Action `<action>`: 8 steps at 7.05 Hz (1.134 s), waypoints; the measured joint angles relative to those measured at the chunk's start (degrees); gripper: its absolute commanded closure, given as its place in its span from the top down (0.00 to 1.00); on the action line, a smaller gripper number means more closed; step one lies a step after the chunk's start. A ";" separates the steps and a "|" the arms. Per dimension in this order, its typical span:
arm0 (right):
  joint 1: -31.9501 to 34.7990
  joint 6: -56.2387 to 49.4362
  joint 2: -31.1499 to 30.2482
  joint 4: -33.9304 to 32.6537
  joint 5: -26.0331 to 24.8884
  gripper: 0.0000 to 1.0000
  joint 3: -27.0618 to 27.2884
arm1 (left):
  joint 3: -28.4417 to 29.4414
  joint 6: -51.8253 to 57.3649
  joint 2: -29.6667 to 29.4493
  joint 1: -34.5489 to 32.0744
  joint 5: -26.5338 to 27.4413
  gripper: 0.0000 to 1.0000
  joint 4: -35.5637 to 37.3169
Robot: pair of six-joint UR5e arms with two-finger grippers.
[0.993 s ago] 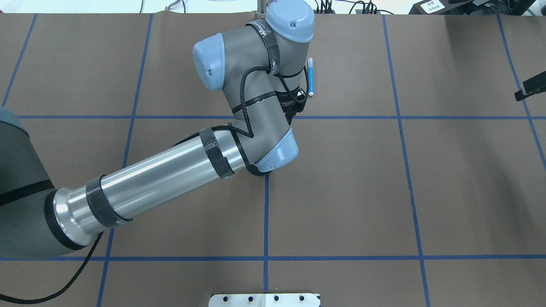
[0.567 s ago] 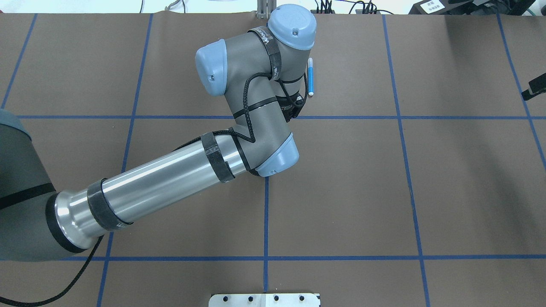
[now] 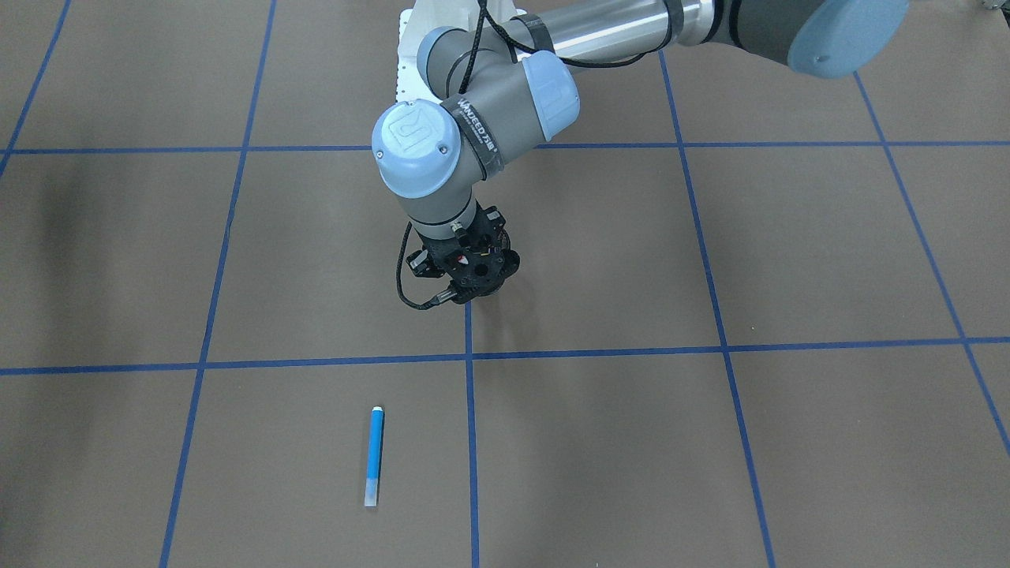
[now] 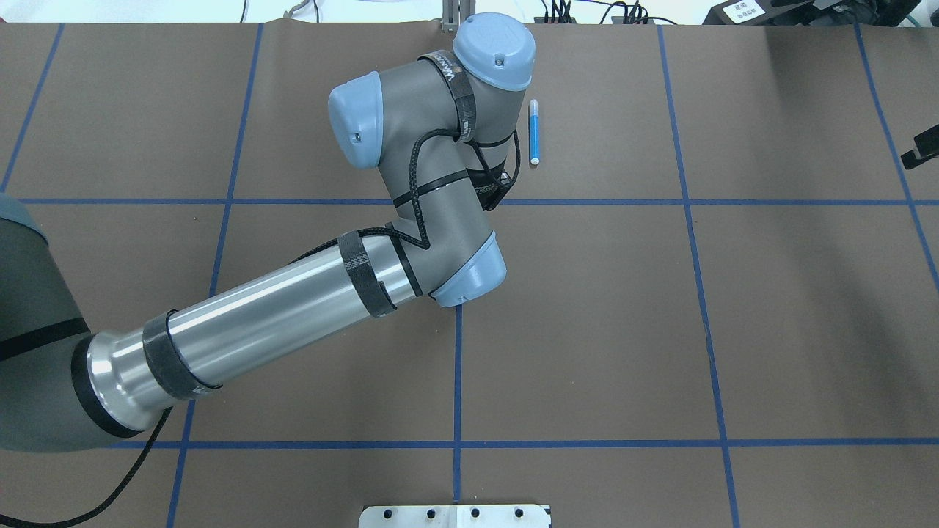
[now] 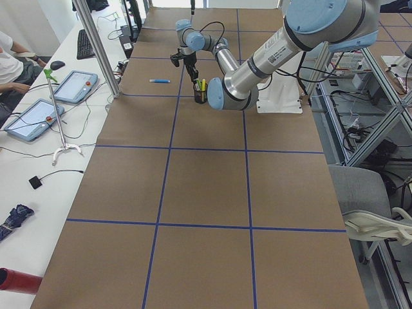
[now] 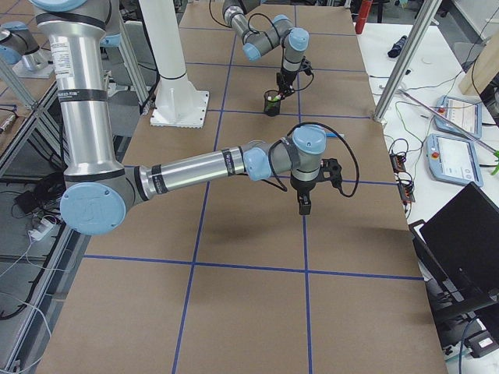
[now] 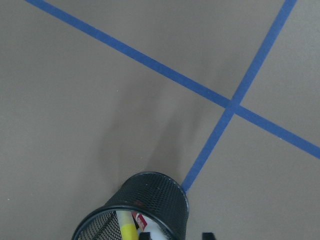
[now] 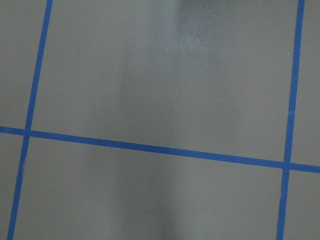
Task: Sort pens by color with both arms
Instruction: 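Grasp the red marker with the left gripper and lift it out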
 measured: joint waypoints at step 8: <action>-0.48 4.90 2.69 -0.60 -0.02 0.99 2.15 | -17.20 0.09 1.46 -6.75 2.13 0.00 9.27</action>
